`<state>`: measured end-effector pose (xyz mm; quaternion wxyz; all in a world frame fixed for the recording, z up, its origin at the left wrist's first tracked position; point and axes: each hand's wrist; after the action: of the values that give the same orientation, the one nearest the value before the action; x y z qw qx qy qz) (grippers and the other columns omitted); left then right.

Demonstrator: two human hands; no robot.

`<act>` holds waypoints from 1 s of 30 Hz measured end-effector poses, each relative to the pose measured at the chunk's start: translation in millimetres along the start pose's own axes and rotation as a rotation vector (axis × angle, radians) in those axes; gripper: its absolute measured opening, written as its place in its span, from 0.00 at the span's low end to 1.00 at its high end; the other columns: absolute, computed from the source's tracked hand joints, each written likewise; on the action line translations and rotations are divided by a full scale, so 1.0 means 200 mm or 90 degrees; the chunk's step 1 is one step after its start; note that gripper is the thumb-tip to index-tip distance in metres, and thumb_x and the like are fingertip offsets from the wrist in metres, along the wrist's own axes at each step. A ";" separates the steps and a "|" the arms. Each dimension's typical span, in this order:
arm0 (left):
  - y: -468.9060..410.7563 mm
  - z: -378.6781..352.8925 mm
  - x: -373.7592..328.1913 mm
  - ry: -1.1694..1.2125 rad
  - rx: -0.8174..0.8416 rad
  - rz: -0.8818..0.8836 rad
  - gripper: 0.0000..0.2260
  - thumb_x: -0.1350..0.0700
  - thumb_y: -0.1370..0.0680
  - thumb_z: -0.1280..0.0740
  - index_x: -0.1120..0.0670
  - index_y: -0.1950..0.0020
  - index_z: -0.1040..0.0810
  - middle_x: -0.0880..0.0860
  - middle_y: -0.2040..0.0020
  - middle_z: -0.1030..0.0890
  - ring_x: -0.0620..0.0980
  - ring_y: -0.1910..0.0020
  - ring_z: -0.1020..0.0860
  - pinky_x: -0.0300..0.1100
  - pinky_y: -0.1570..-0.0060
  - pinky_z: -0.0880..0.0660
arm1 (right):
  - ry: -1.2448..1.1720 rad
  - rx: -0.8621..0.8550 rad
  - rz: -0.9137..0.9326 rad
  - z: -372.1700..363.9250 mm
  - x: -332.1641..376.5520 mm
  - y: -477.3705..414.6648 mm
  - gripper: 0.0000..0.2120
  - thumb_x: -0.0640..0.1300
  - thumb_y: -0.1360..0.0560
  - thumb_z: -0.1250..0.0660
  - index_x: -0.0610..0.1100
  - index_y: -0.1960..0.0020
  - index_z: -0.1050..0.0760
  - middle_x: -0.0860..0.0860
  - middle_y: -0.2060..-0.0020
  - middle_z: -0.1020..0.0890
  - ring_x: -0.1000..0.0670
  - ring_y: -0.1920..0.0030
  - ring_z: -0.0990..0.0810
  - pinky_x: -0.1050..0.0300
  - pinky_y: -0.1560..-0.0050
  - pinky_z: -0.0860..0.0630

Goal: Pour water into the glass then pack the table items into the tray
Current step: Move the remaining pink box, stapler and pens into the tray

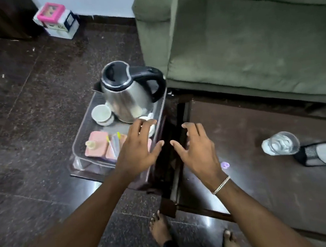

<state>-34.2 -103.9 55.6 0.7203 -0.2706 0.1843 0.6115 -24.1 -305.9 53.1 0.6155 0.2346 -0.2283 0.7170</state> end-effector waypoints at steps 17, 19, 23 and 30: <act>0.04 -1.14 -0.45 0.075 0.308 0.081 0.16 0.56 0.23 0.25 0.54 0.36 0.18 0.49 0.45 0.21 0.50 0.55 0.17 0.51 0.46 0.19 | -0.009 0.187 -0.142 0.13 -1.13 0.37 0.21 0.40 0.25 0.26 0.42 0.32 0.23 0.49 0.40 0.23 0.46 0.47 0.17 0.47 0.42 0.20; 0.04 -1.19 -0.46 0.059 0.304 0.052 0.13 0.55 0.22 0.26 0.54 0.38 0.18 0.50 0.46 0.20 0.53 0.51 0.17 0.54 0.46 0.20 | -0.011 0.196 -0.126 0.09 -1.16 0.36 0.19 0.40 0.25 0.27 0.43 0.34 0.22 0.49 0.41 0.23 0.46 0.49 0.17 0.48 0.43 0.20; 0.07 -1.26 -0.45 0.036 0.308 0.010 0.08 0.56 0.20 0.30 0.56 0.42 0.18 0.52 0.48 0.20 0.57 0.50 0.18 0.56 0.49 0.21 | -0.007 0.179 -0.093 0.02 -1.19 0.36 0.11 0.40 0.23 0.28 0.43 0.41 0.20 0.48 0.45 0.22 0.44 0.52 0.18 0.46 0.49 0.20; 0.08 -0.91 -0.43 0.039 0.251 0.023 0.08 0.55 0.18 0.32 0.56 0.40 0.20 0.53 0.46 0.22 0.57 0.49 0.19 0.58 0.48 0.22 | 0.004 0.176 -0.013 0.07 -0.88 0.27 0.07 0.40 0.21 0.30 0.43 0.44 0.19 0.49 0.52 0.23 0.44 0.57 0.19 0.46 0.55 0.21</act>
<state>-54.3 -282.0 -38.6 0.7425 -0.1393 0.3271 0.5677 -53.7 -459.3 -47.0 0.5850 0.3173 -0.1230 0.7362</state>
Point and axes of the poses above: each hand's wrist, its own y-axis away from the middle knuckle, its own z-axis out of the back of the hand, x = y × z
